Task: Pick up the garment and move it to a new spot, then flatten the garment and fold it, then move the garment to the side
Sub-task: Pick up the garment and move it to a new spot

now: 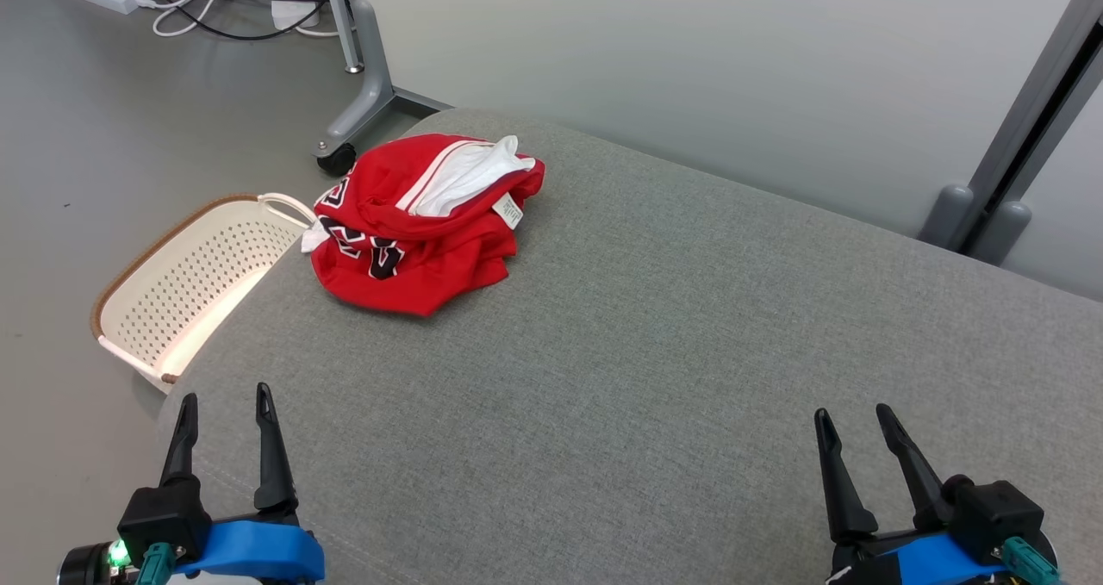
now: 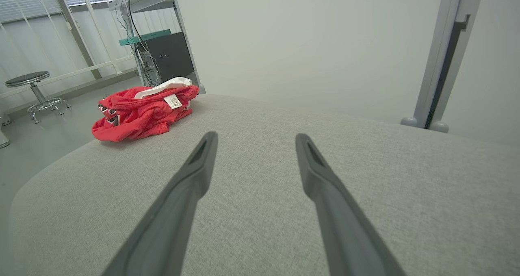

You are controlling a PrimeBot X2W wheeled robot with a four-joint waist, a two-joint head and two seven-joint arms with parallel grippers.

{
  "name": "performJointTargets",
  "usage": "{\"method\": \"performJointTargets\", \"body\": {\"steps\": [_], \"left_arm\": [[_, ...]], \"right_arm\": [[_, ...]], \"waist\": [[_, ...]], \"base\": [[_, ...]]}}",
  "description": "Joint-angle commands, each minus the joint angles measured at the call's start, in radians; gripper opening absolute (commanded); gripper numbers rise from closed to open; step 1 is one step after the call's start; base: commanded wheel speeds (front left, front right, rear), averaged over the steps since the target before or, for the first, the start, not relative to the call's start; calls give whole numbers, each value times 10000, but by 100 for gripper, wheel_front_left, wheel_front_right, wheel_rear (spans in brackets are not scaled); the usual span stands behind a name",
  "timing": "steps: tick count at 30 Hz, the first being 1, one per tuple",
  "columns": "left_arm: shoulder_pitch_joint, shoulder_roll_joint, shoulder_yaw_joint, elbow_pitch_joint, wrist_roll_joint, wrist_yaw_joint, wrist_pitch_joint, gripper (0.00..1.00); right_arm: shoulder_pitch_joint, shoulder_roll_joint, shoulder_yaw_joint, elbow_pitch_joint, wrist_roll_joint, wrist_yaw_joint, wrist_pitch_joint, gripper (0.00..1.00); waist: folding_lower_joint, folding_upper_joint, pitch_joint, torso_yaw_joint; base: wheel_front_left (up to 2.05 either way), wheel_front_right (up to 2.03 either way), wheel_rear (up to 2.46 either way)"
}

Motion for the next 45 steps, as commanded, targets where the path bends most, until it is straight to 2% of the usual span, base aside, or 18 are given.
{"method": "performJointTargets", "body": {"steps": [1, 8, 15, 22, 29, 35, 40, 41, 45], "left_arm": [[32, 37, 66, -50, -42, 47, -28, 100], [-58, -3, 197, -1, -160, 115, -28, 100], [-818, 121, 480, 54, -376, -117, -28, 100], [-2553, 595, 1033, 438, -679, -264, -28, 100], [-4650, 1298, 1678, 1209, -986, -324, -26, 100], [-6151, 1769, 1869, 2435, -1117, -422, -29, 100], [-6986, 2133, 1734, 3747, -1131, -578, 193, 100], [-7356, 2302, 1678, 4447, -1202, -669, 446, 100], [-7851, 2561, 1373, 5659, -1107, -838, 989, 100]], "right_arm": [[-79, -63, 20, -20, 23, 4, -32, 100], [-157, -64, 40, 14, -87, 4, -32, 100], [-417, -64, -51, -117, -398, 4, -32, 100], [-801, -58, -123, -440, -913, 4, -32, 100], [-1314, -146, -395, -1028, -1499, 4, -31, 100], [-1485, -356, -638, -1620, -1684, 4, -31, 100], [-1546, -445, -781, -2011, -1774, 4, 4, 100], [-1621, -507, -810, -2179, -1745, 4, 41, 100], [-1698, -533, -765, -2394, -1748, 4, 88, 100]], "waist": [[0, 0, 23, 9], [0, 0, 144, -107], [0, 0, 581, -682], [0, 0, 1445, -1683], [0, 0, 2695, -2716], [0, 0, 3699, -3293], [0, 0, 4255, -3485], [0, 0, 4496, -3539], [0, 0, 4807, -3653]], "base": [[0, 0, 0], [0, 0, 0], [0, 0, 0], [0, 0, 0], [0, 0, 0], [0, 0, 0], [0, 0, 0], [0, 0, 0], [0, 0, 0]]}}
